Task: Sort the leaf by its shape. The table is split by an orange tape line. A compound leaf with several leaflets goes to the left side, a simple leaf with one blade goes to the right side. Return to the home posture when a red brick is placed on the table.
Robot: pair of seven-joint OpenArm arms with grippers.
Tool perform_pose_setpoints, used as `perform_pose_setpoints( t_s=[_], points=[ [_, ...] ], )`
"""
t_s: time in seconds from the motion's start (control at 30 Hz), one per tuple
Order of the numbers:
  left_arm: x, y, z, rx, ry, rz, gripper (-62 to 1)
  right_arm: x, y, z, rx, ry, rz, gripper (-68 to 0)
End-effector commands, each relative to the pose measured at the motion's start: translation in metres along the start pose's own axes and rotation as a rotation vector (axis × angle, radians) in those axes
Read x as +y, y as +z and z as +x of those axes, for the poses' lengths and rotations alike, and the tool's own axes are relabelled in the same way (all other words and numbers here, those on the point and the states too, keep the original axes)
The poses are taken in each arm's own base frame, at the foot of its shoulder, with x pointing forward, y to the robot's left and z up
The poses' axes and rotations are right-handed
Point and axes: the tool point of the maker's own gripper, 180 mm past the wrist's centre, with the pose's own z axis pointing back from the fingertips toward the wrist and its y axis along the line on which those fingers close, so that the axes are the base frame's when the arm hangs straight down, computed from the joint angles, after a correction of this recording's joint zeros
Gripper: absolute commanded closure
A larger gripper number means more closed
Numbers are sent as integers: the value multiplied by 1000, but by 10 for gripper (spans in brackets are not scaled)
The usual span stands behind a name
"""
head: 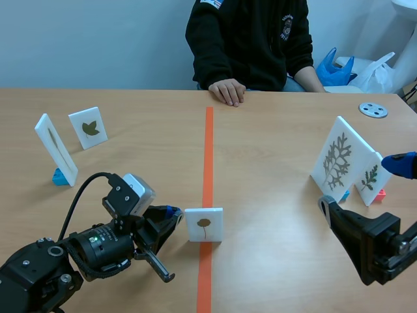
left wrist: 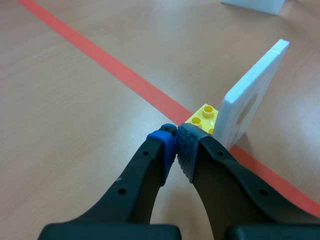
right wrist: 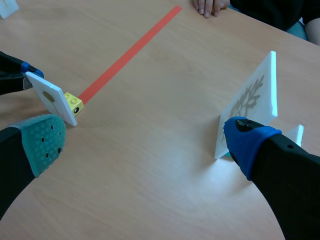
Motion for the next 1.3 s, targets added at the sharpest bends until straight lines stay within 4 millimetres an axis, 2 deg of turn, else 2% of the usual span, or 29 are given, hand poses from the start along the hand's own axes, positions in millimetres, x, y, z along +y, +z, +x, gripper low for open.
perform_pose_setpoints(
  t_s=[0.0, 0.8, 1.03, 1.27],
  points=[
    [5, -4, 13, -42, -3, 7, -42, -2, -2, 13, -39, 18, 0, -679],
    [9, 2, 11, -40, -12, 5, -42, -2, -2, 13, -39, 18, 0, -679],
    [14, 13, 8, -41, -22, -9, -42, -2, -2, 13, -39, 18, 0, -679],
    [21, 37, 5, -50, -2, 2, -42, -2, -2, 13, -39, 18, 0, -679]
  ],
)
